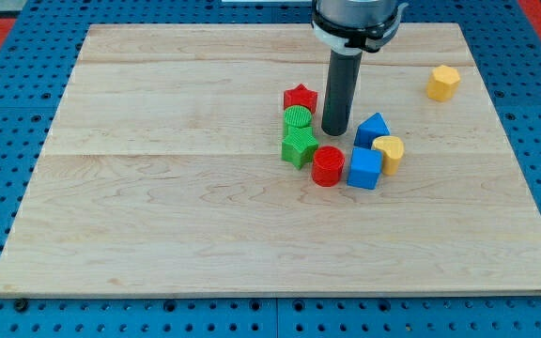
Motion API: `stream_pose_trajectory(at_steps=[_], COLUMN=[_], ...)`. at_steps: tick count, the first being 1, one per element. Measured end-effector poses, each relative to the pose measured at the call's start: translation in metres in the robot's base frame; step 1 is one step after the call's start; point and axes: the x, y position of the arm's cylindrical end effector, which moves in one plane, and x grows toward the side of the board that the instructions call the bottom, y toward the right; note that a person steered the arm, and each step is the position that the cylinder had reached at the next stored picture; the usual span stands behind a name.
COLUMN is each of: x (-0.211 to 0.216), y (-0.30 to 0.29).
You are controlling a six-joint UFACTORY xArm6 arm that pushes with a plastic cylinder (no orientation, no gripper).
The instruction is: Adjust blue triangle above yellow heart
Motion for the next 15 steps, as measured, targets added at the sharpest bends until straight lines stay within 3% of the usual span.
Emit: stream_pose_trajectory(at_steps=[4, 15], x=[0.025, 0.000], y=[0.006, 0.021])
